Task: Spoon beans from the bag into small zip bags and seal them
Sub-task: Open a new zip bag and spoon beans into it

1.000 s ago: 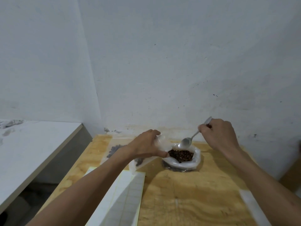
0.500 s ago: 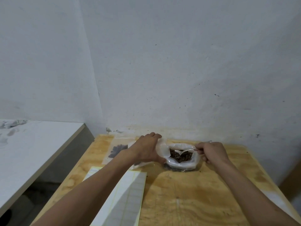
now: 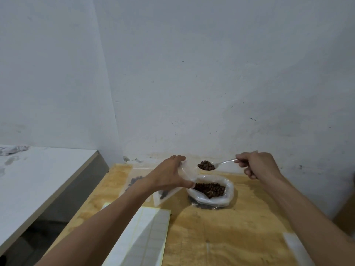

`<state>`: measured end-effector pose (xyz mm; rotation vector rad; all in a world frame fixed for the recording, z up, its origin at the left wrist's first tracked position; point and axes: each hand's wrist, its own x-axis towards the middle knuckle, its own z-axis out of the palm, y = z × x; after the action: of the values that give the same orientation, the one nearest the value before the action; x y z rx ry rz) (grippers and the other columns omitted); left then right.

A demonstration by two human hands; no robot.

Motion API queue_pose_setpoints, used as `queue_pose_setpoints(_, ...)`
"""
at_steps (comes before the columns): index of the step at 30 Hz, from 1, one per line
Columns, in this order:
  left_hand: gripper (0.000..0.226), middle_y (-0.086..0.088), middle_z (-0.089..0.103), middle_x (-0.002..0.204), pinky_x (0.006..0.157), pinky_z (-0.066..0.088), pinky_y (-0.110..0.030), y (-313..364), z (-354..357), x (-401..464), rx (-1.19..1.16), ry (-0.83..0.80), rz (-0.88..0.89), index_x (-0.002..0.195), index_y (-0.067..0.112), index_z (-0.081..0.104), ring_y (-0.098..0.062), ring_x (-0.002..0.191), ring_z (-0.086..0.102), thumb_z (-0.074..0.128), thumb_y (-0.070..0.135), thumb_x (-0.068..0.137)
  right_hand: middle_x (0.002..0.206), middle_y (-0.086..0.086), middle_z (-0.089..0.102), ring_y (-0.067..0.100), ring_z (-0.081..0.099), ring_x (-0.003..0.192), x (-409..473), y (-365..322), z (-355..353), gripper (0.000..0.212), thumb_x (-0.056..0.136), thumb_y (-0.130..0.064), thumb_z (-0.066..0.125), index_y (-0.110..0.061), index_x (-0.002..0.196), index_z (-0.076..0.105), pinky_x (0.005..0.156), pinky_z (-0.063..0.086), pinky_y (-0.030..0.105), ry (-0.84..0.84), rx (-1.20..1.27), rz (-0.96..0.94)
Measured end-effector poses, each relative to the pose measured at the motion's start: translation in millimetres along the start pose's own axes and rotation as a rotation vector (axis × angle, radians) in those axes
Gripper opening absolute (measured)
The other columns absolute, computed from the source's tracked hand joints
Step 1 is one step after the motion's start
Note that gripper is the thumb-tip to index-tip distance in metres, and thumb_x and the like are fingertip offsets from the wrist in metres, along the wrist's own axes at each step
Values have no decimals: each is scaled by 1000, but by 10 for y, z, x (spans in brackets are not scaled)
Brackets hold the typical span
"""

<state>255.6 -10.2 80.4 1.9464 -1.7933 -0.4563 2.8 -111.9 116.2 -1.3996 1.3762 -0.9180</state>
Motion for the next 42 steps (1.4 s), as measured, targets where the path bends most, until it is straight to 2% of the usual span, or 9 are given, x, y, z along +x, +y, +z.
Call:
queue_pose_setpoints(6, 101, -2, 49, 148, 93, 41, -25, 75, 9, 46, -38, -22, -34, 154, 16, 36, -18, 130, 50, 85, 53, 73, 63, -3, 73, 16, 57, 50, -138, -280, 282, 24, 85, -24, 71, -10, 67, 77, 59, 49, 35, -42, -206, -236)
queue_pose_setpoints(11, 83, 7, 58, 102, 62, 37, -23, 150, -48, 89, -70, -34, -94, 134, 15, 53, -9, 86, 56, 83, 60, 72, 61, 10, 69, 23, 57, 56, -171, -496, 299, 30, 85, -25, 67, -7, 63, 74, 66, 54, 43, 14, -338, -385)
queue_pose_setpoints(14, 84, -2, 65, 108, 62, 37, -25, 137, -66, 111, -82, -38, -116, 129, 15, 56, -19, 91, 60, 81, 67, 67, 70, 21, 70, 28, 56, 56, -105, -497, 178, 32, 86, -26, 66, -2, 67, 74, 59, 47, 41, 75, -388, -436)
queue_pose_setpoints(17, 73, -1, 59, 93, 62, 34, -27, 122, -68, 104, -89, -60, -150, 114, 12, 60, -16, 82, 57, 79, 68, 70, 75, 21, 73, 40, 65, 67, -18, -315, 79, 33, 85, -29, 65, -2, 70, 75, 56, 46, 40, 92, -477, -442)
queue_pose_setpoints(20, 73, -12, 63, 104, 64, 38, -28, 96, -19, 114, -114, -106, -187, 113, 15, 61, -18, 96, 63, 77, 71, 69, 66, 16, 69, 35, 65, 62, -5, -32, 66, 33, 86, -30, 64, -2, 71, 73, 52, 44, 35, 82, -620, -420)
queue_pose_setpoints(26, 63, 6, 67, 101, 77, 50, -32, 158, 128, 135, -151, -156, -176, 107, 24, 64, -13, 92, 64, 81, 67, 65, 56, 1, 59, 22, 58, 56, -80, 386, 140, 36, 95, -30, 59, -8, 68, 67, 49, 38, 28, 167, -820, -511)
queue_pose_setpoints(30, 60, 8, 64, 104, 70, 43, -26, 208, 171, 180, -234, -167, -165, 112, 23, 62, -5, 90, 59, 82, 63, 70, 56, 4, 62, 24, 59, 56, -90, 545, 195, 37, 95, -29, 60, -8, 66, 67, 48, 35, 27, 220, -690, -395)
queue_pose_setpoints(36, 56, 10, 59, 96, 70, 42, -26, 206, 281, 229, -315, -148, -155, 105, 23, 60, -6, 86, 56, 80, 63, 72, 72, 14, 75, 30, 62, 60, -64, 722, 318, 24, 83, -19, 72, -2, 67, 75, 59, 44, 34, 126, -136, 91)
queue_pose_setpoints(42, 78, 10, 56, 92, 72, 42, -30, 102, 125, 243, -283, -37, -148, 115, 18, 60, -9, 82, 52, 79, 73, 63, 64, 2, 68, 20, 48, 49, 11, 578, 114, 20, 86, -17, 70, -4, 72, 77, 49, 36, 30, 124, -5, 150)
